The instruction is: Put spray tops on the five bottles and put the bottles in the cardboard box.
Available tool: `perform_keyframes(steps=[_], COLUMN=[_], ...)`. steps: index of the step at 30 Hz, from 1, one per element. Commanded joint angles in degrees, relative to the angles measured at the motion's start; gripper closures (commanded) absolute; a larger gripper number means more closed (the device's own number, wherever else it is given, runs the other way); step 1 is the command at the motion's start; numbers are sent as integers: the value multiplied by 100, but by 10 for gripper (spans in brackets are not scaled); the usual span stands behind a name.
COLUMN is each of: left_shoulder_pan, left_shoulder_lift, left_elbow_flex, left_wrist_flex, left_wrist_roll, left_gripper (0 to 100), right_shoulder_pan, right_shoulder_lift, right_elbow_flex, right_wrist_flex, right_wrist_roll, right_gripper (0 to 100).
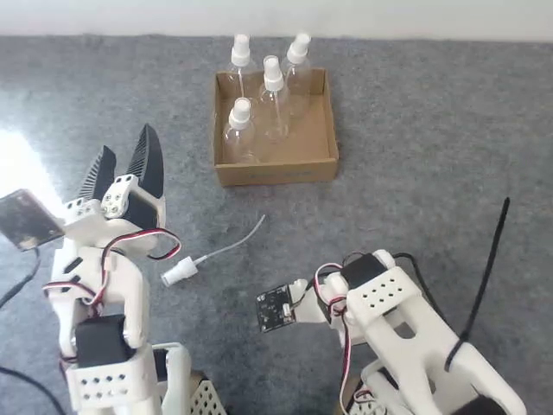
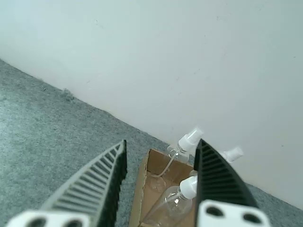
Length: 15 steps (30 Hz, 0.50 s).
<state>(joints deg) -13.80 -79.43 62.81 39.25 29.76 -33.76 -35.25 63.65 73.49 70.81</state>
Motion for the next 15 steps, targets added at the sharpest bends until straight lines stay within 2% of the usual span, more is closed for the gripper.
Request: perform_keyframes(steps=[1, 7, 10, 15], left_shoulder_pan=[-26, -26, -26, -26], left_shoulder_lift=[-62, -62, -62, -62], left_elbow_flex=[-101, -101, -110, -110], left_wrist_flex=[-185, -185, -185, -185], left_wrist_roll=[18, 18, 18, 18], left_gripper=[782, 782, 782, 782], right_shoulder_pan=[-268, -277, -277, -242], right_shoulder_lift=[40, -22, -31, -31], right_elbow_flex=[-158, -185, -193, -352], right_wrist_flex=[-66, -66, -66, 13], right_wrist_roll=[-88, -114, -422, -510], right_gripper=[754, 856, 861, 861])
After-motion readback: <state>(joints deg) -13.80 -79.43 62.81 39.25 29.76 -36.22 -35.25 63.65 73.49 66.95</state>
